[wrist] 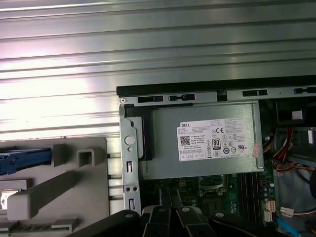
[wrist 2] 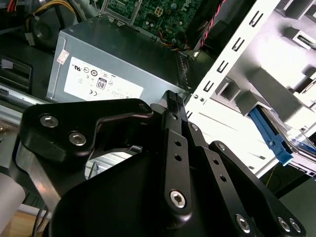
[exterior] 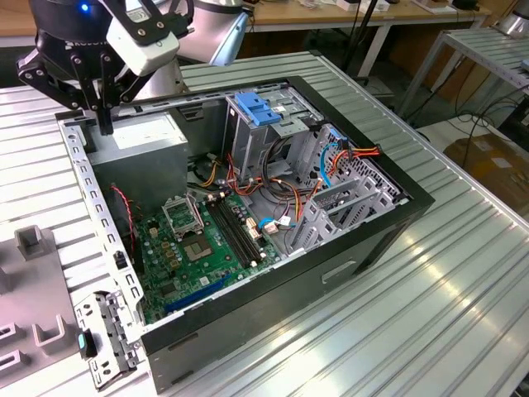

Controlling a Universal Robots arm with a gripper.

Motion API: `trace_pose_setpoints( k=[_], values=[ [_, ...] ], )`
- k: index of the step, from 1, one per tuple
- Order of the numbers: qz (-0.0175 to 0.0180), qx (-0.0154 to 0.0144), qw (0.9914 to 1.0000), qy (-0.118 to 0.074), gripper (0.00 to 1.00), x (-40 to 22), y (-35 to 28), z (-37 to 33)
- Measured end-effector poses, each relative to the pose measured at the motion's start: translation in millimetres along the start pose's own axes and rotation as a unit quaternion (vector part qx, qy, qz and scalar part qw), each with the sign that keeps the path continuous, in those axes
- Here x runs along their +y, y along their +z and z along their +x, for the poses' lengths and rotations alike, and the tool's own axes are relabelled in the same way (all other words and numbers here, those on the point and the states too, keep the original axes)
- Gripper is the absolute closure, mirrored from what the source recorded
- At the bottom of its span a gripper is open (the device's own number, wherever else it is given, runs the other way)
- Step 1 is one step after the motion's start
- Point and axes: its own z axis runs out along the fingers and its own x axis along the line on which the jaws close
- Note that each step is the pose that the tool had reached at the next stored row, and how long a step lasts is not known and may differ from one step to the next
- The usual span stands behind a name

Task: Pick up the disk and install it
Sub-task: 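Reach for the disk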

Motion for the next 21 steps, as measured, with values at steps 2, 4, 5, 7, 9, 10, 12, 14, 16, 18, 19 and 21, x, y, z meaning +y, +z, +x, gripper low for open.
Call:
trace_pose_setpoints(
  k=[2,4,5,7,9,10,12,14,16,18,19,21],
  values=[
    [0.0,0.0002,1.0,0.0,0.89,-0.1,0.0,1.3],
    [0.0001,0.0006,1.0,0.0,0.89,-0.2,0.1,2.4],
    [0.0001,0.0008,1.0,0.0,0.89,-0.2,0.0,3.0],
    [0.0001,0.0014,1.0,0.0,0.89,-0.3,0.1,4.0],
    [0.0002,0.0023,1.0,0.0,0.89,-0.4,0.2,5.6],
    [0.0002,0.0026,1.0,0.0,0.89,-0.5,0.2,6.0],
    [0.0002,0.0033,0.99999,0.0,0.89,-0.5,0.3,7.0],
    [0.0003,0.0037,0.99999,0.0,0.89,-0.6,0.4,8.0],
    [0.0004,0.0043,0.99999,0.0,0.89,-0.7,0.4,9.3],
    [0.0004,0.0047,0.99999,0.0,0.89,-0.8,0.4,10.2],
    [0.0004,0.005,0.99999,0.0,0.89,-0.8,0.5,10.8],
    [0.0004,0.0056,0.99998,0.0,0.89,-0.9,0.5,12.1]
  ],
)
